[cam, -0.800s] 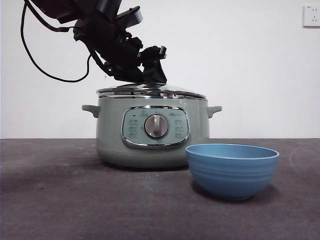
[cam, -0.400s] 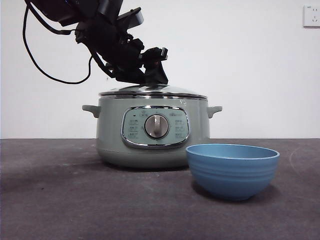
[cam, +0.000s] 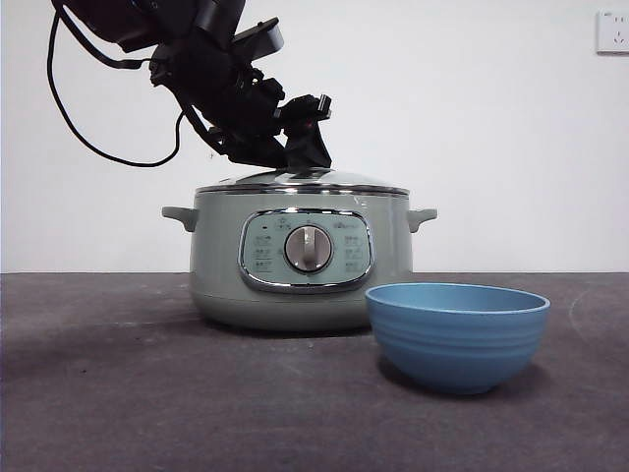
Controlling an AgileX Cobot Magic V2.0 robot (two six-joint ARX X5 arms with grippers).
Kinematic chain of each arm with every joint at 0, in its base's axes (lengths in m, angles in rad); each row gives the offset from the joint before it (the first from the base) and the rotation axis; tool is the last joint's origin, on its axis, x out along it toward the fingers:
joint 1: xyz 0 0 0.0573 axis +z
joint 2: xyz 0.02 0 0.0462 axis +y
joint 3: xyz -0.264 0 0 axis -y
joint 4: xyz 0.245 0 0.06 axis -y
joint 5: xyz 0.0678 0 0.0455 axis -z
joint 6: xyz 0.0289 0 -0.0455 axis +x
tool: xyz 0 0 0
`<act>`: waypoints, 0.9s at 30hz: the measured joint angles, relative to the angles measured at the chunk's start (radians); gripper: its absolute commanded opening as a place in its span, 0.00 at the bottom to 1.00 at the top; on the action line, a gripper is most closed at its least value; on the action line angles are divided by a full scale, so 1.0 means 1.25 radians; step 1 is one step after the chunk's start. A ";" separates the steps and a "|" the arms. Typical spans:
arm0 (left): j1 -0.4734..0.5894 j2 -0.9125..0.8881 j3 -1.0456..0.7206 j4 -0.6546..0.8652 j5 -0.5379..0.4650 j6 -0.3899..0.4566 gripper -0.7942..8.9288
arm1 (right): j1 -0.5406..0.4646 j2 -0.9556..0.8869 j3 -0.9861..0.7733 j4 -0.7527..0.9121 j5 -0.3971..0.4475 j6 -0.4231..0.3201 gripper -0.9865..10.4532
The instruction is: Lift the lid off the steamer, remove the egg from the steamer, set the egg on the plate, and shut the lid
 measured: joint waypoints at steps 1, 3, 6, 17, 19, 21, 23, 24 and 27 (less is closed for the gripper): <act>0.000 0.000 0.001 -0.002 0.000 0.000 0.44 | 0.000 0.000 0.000 0.000 0.000 0.000 0.07; 0.000 0.000 0.001 -0.005 0.000 0.000 0.60 | 0.000 0.000 0.000 0.000 0.000 0.000 0.07; 0.000 0.000 0.003 -0.010 0.001 0.000 0.60 | 0.000 0.000 0.000 0.000 0.000 0.000 0.07; 0.000 -0.058 0.000 -0.081 0.000 0.000 0.60 | 0.000 0.000 0.000 -0.001 0.000 0.000 0.07; 0.000 -0.086 0.000 -0.097 0.000 0.000 0.60 | 0.000 0.000 0.000 -0.001 0.000 0.000 0.07; 0.000 -0.119 0.000 -0.117 0.000 0.000 0.60 | 0.000 0.000 0.000 0.000 0.000 0.000 0.07; 0.000 -0.161 0.000 -0.155 0.001 0.000 0.60 | 0.000 0.000 0.000 0.000 0.000 -0.002 0.07; 0.000 -0.180 0.000 -0.177 0.001 0.000 0.60 | 0.000 0.000 0.000 0.000 0.000 -0.003 0.07; 0.000 -0.255 0.000 -0.273 0.004 0.000 0.59 | 0.000 0.000 0.000 0.000 0.000 -0.003 0.07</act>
